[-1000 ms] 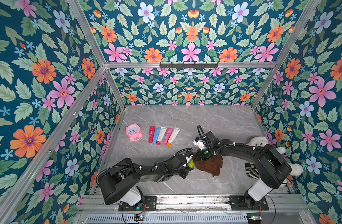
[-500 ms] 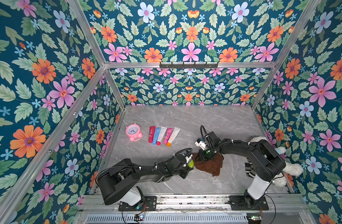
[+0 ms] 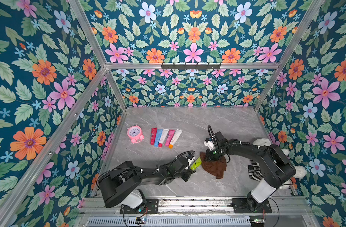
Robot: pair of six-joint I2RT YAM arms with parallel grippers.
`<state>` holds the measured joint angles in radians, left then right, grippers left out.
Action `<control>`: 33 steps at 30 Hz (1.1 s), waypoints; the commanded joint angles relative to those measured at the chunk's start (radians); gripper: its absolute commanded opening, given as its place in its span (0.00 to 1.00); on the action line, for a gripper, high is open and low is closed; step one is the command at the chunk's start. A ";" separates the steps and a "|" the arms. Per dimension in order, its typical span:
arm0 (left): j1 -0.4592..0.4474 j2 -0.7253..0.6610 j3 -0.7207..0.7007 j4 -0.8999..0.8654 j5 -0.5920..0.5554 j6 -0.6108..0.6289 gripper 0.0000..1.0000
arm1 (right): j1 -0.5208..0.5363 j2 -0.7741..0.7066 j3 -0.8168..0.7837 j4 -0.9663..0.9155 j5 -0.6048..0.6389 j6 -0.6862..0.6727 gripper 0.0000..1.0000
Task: Wipe the surface of the toothpaste tube
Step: Wipe the dirt from the toothpaste tube.
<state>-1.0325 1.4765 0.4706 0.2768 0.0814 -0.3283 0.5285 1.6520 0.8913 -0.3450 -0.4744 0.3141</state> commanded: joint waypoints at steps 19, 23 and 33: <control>-0.007 0.015 0.006 -0.064 0.015 0.003 0.00 | 0.063 0.105 0.041 0.000 0.101 0.029 0.00; -0.006 0.019 0.007 -0.065 0.017 0.004 0.00 | 0.086 0.122 0.066 -0.035 0.160 0.025 0.06; -0.011 0.019 0.010 -0.066 0.017 0.006 0.00 | 0.125 0.172 0.090 -0.072 0.311 0.043 0.00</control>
<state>-1.0386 1.4872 0.4805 0.2760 0.0734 -0.3397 0.6498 1.7866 0.9913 -0.3782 -0.4309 0.3569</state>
